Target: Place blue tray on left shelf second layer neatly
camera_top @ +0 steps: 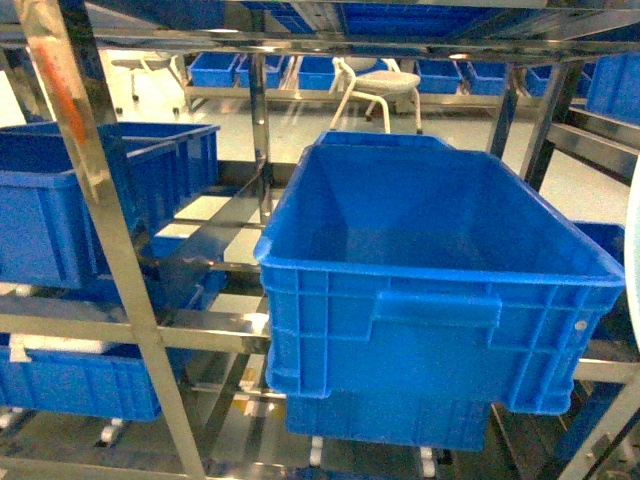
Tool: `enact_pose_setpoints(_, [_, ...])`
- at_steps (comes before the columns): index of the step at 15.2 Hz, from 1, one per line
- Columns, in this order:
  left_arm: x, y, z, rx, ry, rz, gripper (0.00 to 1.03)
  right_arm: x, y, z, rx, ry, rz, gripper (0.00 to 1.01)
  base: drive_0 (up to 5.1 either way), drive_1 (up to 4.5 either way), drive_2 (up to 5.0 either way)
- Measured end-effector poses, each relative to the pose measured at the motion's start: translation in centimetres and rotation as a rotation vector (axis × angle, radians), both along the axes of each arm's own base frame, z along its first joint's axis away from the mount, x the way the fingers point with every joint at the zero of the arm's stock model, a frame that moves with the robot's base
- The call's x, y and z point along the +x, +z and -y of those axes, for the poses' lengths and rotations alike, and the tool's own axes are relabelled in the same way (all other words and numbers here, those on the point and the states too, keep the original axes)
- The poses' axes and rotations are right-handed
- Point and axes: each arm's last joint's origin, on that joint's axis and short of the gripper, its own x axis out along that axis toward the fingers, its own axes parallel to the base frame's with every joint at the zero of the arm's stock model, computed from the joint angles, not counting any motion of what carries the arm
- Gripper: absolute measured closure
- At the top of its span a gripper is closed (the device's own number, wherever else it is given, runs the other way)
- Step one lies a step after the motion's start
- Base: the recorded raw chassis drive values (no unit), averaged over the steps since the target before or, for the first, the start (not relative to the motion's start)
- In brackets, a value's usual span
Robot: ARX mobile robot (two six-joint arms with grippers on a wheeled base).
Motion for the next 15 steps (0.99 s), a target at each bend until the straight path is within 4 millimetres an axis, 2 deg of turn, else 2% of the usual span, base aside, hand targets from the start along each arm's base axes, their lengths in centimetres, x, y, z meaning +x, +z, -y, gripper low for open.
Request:
enact_pose_setpoints(4, [0.00, 0.01, 0.00, 0.000, 0.000, 0.001, 0.05, 0.00, 0.01, 0.00, 0.000, 0.000, 0.001, 0.99, -1.6, -1.64, -1.6])
enact_pose_setpoints(15, [0.00, 0.00, 0.00, 0.000, 0.000, 0.000, 0.05, 0.05, -0.04, 0.01, 0.001, 0.000, -0.005, 0.99, 0.0, 4.16, -4.1])
